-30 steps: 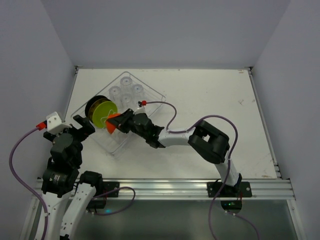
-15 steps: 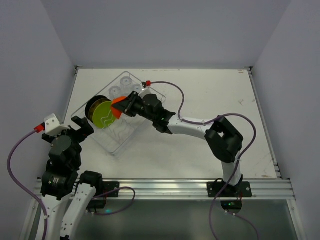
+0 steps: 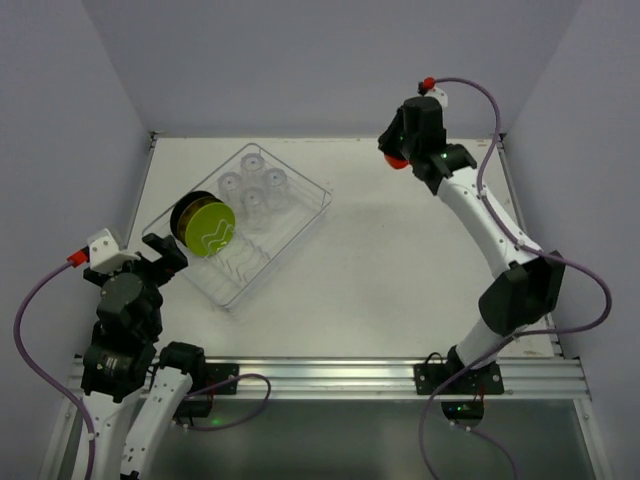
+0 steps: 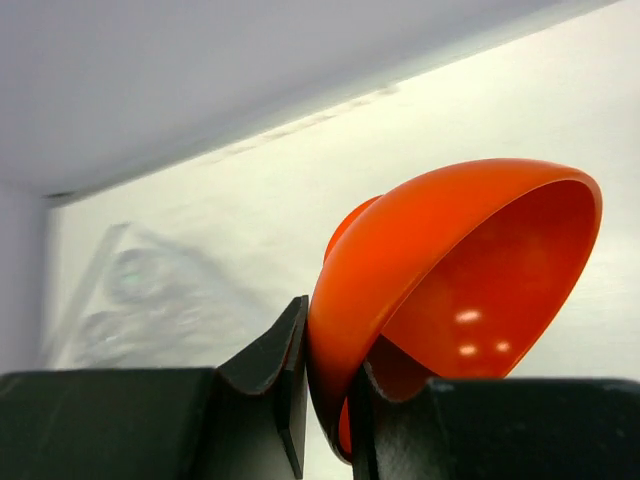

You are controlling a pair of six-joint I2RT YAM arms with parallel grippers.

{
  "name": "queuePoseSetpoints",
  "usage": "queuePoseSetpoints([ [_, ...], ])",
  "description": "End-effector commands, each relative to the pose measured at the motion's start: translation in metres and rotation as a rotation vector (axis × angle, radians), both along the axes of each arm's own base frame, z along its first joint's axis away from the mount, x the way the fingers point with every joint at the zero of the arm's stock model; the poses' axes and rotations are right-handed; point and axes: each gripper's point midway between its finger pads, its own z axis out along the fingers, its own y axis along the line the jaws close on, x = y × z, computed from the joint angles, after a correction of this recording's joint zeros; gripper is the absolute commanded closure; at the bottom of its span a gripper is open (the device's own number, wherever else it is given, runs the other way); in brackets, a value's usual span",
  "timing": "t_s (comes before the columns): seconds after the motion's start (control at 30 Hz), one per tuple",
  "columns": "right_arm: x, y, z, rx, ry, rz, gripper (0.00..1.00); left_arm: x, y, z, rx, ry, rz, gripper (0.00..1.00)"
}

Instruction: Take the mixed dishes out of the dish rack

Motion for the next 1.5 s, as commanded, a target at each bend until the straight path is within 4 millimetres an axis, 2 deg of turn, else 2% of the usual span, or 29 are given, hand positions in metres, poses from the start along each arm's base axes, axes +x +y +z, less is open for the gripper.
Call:
queuePoseSetpoints([
  [0.0, -0.008, -0.061, -0.100, -0.519, 0.405, -0.013, 1.00, 0.005, -0.003, 0.003, 0.008, -0.029, -0.019, 0.00],
  [0.03, -0.005, -0.066, -0.105, -0.571, 0.444, -0.021, 1.00, 0.006, -0.004, 0.003, 0.012, -0.027, -0.026, 0.00],
  [0.07, 0.003, -0.069, -0.096, -0.611, 0.439, -0.019, 1.00, 0.006, -0.005, 0.003, 0.012, -0.025, -0.029, 0.00],
  [0.13, 0.010, -0.077, -0.123, -0.729, 0.511, 0.005, 1.00, 0.008, -0.007, 0.002, 0.013, -0.019, -0.037, 0.00],
  [0.2, 0.012, -0.080, -0.141, -0.790, 0.561, 0.038, 1.00, 0.008, -0.007, 0.001, 0.013, -0.016, -0.038, 0.00],
  [0.27, 0.019, -0.075, -0.167, -0.835, 0.614, 0.085, 1.00, 0.008, -0.007, 0.001, 0.013, -0.019, -0.040, 0.00],
  [0.33, 0.019, -0.078, -0.194, -0.943, 0.676, 0.125, 1.00, 0.007, -0.008, 0.002, 0.012, -0.024, -0.043, 0.00],
  [0.47, 0.011, -0.080, -0.228, -1.030, 0.759, 0.203, 1.00, 0.007, -0.009, 0.003, 0.010, -0.029, -0.047, 0.00],
  [0.67, 0.003, -0.078, -0.251, -1.125, 0.798, 0.262, 0.98, 0.009, -0.010, 0.001, 0.015, -0.016, -0.051, 0.00],
  [0.77, 0.002, -0.077, -0.253, -1.158, 0.801, 0.264, 0.82, 0.010, -0.010, 0.000, 0.015, -0.014, -0.052, 0.00],
  [0.8, 0.002, -0.076, -0.251, -1.157, 0.794, 0.262, 0.70, 0.010, -0.010, 0.001, 0.015, -0.013, -0.054, 0.00],
  [0.83, 0.001, -0.074, -0.250, -1.153, 0.789, 0.257, 0.66, 0.010, -0.011, 0.000, 0.017, -0.009, -0.055, 0.00],
  [0.97, 0.000, -0.065, -0.230, -1.108, 0.737, 0.242, 0.59, 0.013, -0.012, -0.002, 0.023, 0.008, -0.058, 0.00],
  [1.03, -0.001, -0.063, -0.213, -1.078, 0.704, 0.222, 0.54, 0.015, -0.014, -0.003, 0.026, 0.014, -0.070, 0.00],
  [1.1, -0.006, -0.063, -0.200, -1.048, 0.695, 0.216, 0.51, 0.020, -0.018, -0.005, 0.039, 0.036, -0.094, 0.00],
  [1.17, -0.016, -0.065, -0.171, -0.999, 0.650, 0.189, 0.46, 0.027, -0.022, -0.009, 0.052, 0.075, -0.111, 0.00],
  [1.2, -0.017, -0.063, -0.160, -0.967, 0.614, 0.181, 0.45, 0.029, -0.024, 0.000, 0.064, 0.078, -0.122, 0.00],
  [1.23, -0.030, -0.063, -0.162, -0.938, 0.625, 0.202, 0.41, 0.028, -0.021, -0.001, 0.087, 0.125, -0.117, 0.00],
  [1.27, -0.034, -0.062, -0.124, -0.874, 0.522, 0.177, 0.32, 0.033, -0.016, 0.012, 0.104, 0.156, -0.080, 0.00],
  [1.3, -0.041, -0.063, -0.111, -0.837, 0.485, 0.170, 0.12, 0.036, -0.015, 0.012, 0.111, 0.189, -0.071, 0.00],
  [1.33, -0.055, -0.067, -0.113, -0.812, 0.489, 0.170, 0.04, 0.039, -0.018, 0.011, 0.121, 0.218, -0.089, 0.00],
  [1.37, -0.065, -0.064, -0.073, -0.725, 0.363, 0.160, 0.01, 0.051, -0.025, 0.006, 0.136, 0.263, -0.119, 0.00],
  [1.4, -0.073, -0.064, -0.062, -0.686, 0.319, 0.163, 0.01, 0.060, -0.034, 0.007, 0.166, 0.284, -0.184, 0.00],
  [1.43, -0.089, -0.066, -0.070, -0.662, 0.319, 0.182, 0.01, 0.067, -0.038, 0.004, 0.194, 0.313, -0.212, 0.00],
  [1.47, -0.101, -0.059, -0.031, -0.563, 0.174, 0.199, 0.01, 0.081, -0.042, -0.014, 0.228, 0.409, -0.234, 0.00],
])
